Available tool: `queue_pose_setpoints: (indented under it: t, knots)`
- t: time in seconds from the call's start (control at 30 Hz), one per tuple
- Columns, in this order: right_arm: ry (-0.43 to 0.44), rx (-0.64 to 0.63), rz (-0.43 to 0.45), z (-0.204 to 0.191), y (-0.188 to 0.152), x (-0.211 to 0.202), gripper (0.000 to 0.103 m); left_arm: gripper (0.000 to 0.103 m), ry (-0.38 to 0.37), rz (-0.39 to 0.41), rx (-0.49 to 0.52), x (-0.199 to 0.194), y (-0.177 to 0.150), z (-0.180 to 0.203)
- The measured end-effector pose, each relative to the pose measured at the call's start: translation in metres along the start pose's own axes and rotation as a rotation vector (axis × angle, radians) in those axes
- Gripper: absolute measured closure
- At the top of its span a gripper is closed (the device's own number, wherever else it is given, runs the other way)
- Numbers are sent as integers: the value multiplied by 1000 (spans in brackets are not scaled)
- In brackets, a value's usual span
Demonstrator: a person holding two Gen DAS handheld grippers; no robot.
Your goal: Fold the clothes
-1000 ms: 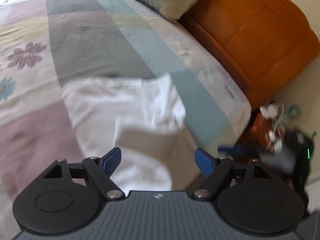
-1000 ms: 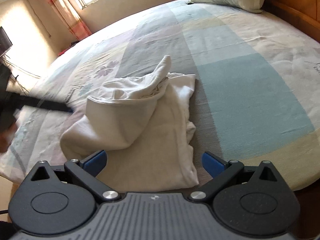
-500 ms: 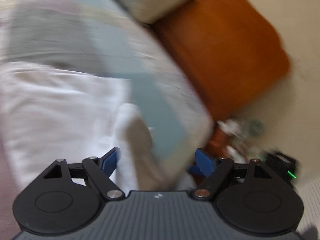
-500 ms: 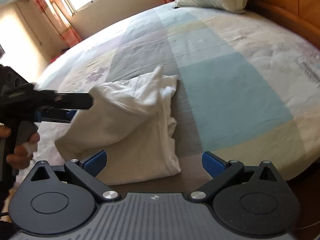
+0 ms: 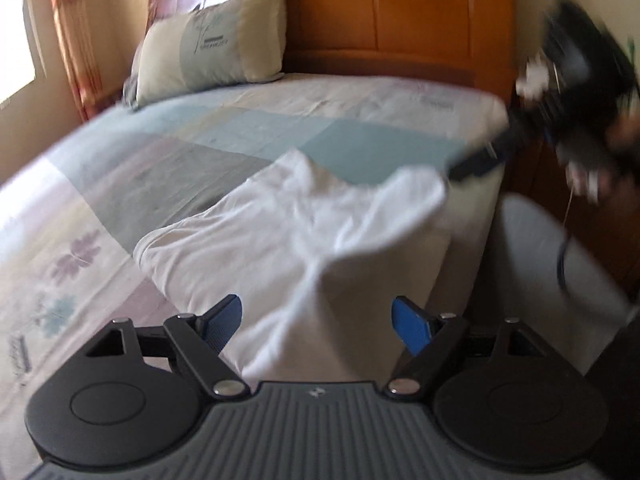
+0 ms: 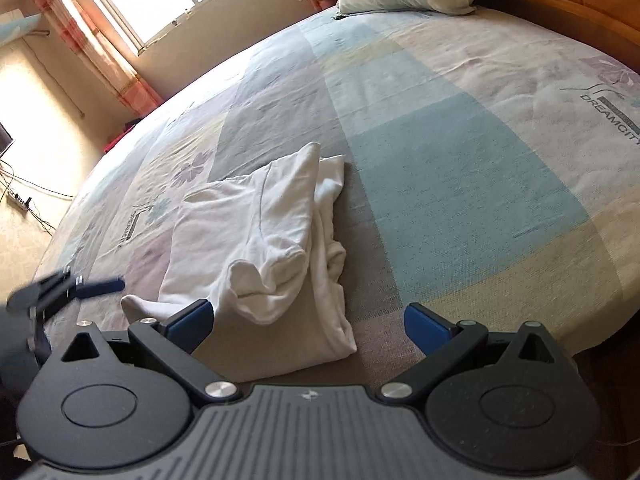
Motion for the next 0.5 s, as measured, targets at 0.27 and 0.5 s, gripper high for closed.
queue_pose_setpoints:
  t: [0.27, 0.5]
  knots:
    - [-6, 17, 22, -4, 3, -11, 0, 21, 312, -92, 39, 39, -10, -15]
    - [33, 32, 13, -3, -2, -9, 0, 20, 345, -144, 112, 14, -49, -15]
Point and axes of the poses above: each gripper's, at about its wrist camera, not at the fingertips, and x roughly the way its jaws point, z to its right, y to its top, the point moved 9 cm from there along x, roughly the way its jaws point, and after that the axes turned 10 degrees about -y, right-handed, at the moved point
